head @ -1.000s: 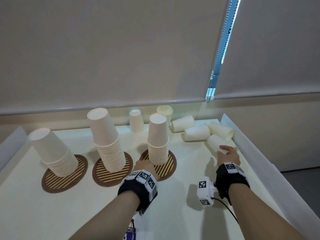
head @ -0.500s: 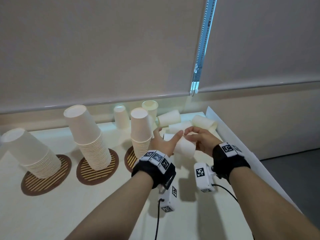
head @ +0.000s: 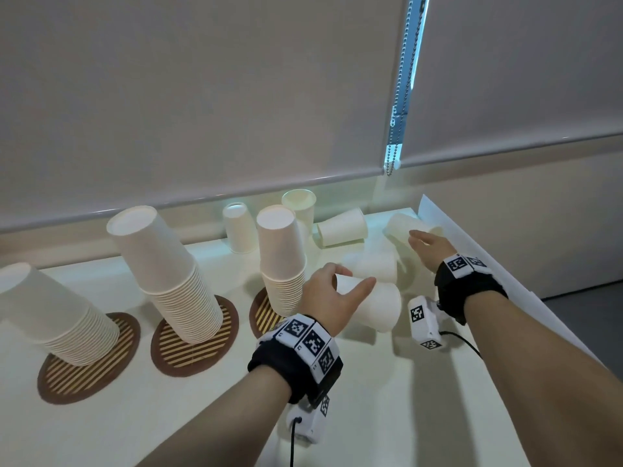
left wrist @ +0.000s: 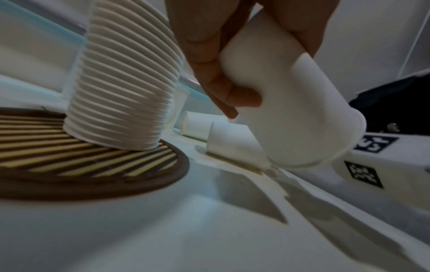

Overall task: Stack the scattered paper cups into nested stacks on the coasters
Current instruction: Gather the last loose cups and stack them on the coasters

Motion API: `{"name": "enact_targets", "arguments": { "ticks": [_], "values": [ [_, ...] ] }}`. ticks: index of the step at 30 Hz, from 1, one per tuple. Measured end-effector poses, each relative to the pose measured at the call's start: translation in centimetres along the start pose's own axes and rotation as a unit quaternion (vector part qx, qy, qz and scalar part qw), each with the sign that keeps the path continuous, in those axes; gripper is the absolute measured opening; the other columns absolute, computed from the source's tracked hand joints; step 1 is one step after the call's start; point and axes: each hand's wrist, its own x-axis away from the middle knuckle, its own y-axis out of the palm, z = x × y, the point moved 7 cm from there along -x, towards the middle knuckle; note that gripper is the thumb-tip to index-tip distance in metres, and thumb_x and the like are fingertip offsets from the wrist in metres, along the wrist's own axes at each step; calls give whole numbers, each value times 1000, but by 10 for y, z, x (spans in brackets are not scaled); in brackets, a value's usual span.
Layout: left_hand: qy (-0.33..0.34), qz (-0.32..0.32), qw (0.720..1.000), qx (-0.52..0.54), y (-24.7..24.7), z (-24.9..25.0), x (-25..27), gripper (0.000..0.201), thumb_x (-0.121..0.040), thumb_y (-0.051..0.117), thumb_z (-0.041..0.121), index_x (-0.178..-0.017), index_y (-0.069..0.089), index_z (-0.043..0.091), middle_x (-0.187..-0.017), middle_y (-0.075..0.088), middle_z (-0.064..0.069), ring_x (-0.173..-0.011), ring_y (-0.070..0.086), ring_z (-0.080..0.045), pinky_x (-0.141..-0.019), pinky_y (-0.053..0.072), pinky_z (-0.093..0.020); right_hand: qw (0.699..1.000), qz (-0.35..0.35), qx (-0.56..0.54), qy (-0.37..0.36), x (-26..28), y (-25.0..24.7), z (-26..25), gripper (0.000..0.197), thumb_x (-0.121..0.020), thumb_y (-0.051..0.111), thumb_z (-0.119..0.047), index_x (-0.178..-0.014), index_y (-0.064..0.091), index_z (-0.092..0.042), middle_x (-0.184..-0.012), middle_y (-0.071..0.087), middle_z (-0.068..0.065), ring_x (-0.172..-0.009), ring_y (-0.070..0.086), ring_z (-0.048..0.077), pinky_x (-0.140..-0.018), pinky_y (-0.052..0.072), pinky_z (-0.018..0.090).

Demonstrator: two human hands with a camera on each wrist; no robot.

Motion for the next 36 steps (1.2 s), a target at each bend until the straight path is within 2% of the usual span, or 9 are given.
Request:
{"name": "enact_targets", "arguments": {
  "ticks": [5,9,13,18,21,23,26,30,36],
  "values": [
    [82,34,995,-49,-13,12,15,38,-76,71,44,-101,60,18,-75,43,12,-64,41,-3,-60,33,-13,970,171,-172,-16,16,-27,13,26,-91,56,-18,-115,66,-17,-127,61,6,-115,57,24,-97,42,26],
    [186,72,977,-80,-21,53,29,43,-76,74,37,-108,58,13,-101,48,6,-76,40,0,-76,31,-4,944,242,-225,-20,48,-42,15,27,-86,51,-5,-107,65,-15,-98,66,12,-82,57,24,-79,45,30],
    [193,139,970,-40,-44,90,33,45,-74,76,34,-110,58,13,-102,45,1,-78,41,-1,-76,28,5,938,159,-307,-2,74,-40,6,33,-85,51,0,-111,59,-18,-92,63,25,-77,56,27,-86,53,48],
    [125,108,986,-19,-47,105,47,47,-73,76,38,-114,56,24,-104,42,3,-88,43,-8,-84,35,-13,913,-80,-398,-27,122,-17,-48,29,-94,44,3,-120,51,-8,-83,60,11,-70,58,21,-61,53,28],
    [83,114,990,20,-61,100,62,53,-70,78,40,-114,52,27,-106,48,5,-94,50,-11,-87,44,-24,895,-150,-419,-26,148,-2,-76,26,-98,39,-3,-121,51,-8,-83,61,6,-71,59,16,-56,54,20],
    [31,127,986,99,-80,97,69,56,-69,80,38,-111,46,26,-107,51,4,-93,57,-15,-77,55,-31,902,-152,-403,-27,157,2,-89,28,-101,37,-14,-125,49,-7,-89,60,7,-73,58,18,-60,53,25],
    [-20,176,967,181,-118,103,69,57,-72,79,36,-108,38,22,-112,47,0,-83,58,-15,-60,56,-26,972,-80,-217,-27,155,3,-85,39,-97,43,-38,-126,44,-11,-102,62,11,-85,61,24,-74,49,33],
    [9,262,955,139,-165,120,56,62,-68,80,41,-111,41,21,-119,51,-3,-96,58,-21,-81,53,-29,994,-63,86,29,160,33,-40,79,-79,68,-45,-141,30,-16,-139,42,15,-124,48,33,-100,42,38],
    [161,229,952,-122,-159,140,26,63,-70,80,30,-126,54,16,-126,43,-7,-114,46,-21,-95,33,-18,987,-113,59,101,162,85,11,91,-76,75,-27,-145,19,-13,-134,48,15,-120,53,32,-96,46,33]
  ]
}}
